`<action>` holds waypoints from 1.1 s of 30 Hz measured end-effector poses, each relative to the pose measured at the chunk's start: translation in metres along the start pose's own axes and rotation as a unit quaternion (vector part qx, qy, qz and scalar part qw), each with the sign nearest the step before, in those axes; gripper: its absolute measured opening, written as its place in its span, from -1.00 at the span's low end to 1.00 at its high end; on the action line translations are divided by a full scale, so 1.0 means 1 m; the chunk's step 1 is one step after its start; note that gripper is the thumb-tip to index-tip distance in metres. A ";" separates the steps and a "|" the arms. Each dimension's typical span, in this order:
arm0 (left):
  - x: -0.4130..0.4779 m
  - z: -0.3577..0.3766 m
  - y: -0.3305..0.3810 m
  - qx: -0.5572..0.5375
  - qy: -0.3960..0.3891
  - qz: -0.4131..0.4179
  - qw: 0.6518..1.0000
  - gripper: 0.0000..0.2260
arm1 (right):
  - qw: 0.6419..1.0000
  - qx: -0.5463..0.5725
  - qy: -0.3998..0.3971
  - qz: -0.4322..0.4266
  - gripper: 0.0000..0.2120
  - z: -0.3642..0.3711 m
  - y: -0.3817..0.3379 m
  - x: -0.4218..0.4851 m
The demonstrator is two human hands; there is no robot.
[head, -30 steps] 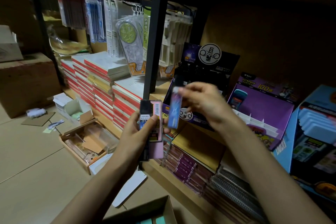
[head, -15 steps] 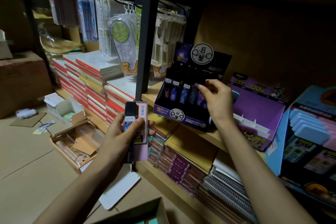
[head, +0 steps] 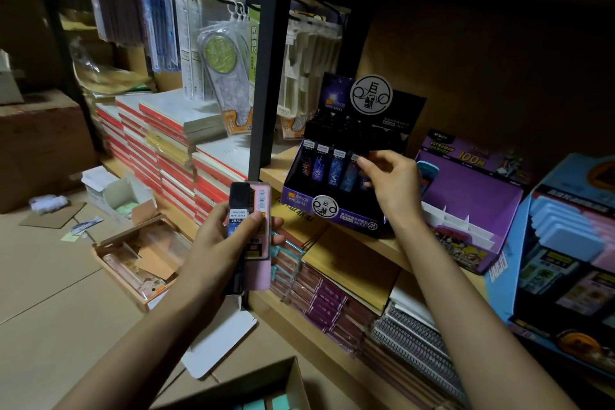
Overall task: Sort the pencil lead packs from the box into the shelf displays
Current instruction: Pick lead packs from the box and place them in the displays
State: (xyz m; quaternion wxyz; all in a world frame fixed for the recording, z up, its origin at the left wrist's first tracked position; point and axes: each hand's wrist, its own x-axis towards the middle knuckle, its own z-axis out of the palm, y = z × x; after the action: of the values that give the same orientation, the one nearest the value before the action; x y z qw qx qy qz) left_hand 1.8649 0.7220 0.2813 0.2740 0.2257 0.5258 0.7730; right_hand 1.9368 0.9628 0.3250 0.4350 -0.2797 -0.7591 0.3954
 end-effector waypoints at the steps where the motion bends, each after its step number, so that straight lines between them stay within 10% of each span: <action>1: 0.000 0.001 -0.001 -0.001 0.000 0.000 1.000 -0.70 | 1.000 -0.017 0.002 0.008 -0.91 0.002 0.003 0.001; 12: -0.008 0.003 0.007 -0.012 -0.020 0.001 1.000 -0.72 | 0.977 -0.203 -0.065 -0.027 -0.60 -0.009 -0.021 -0.011; 21: -0.012 0.010 0.004 0.055 -0.072 -0.005 0.996 -0.67 | 0.936 0.078 -0.333 0.087 -0.68 0.027 -0.072 -0.081; 33: -0.011 0.016 -0.006 0.041 -0.068 -0.044 0.996 -0.62 | 0.949 0.176 -0.229 0.129 -0.95 -0.014 -0.066 -0.050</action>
State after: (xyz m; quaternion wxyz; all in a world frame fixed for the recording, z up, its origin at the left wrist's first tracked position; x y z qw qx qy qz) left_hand 1.8844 0.7276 0.2801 0.3331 0.2652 0.5468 0.7209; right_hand 1.9671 0.8940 0.3626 0.2372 -0.1966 -0.7140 0.6287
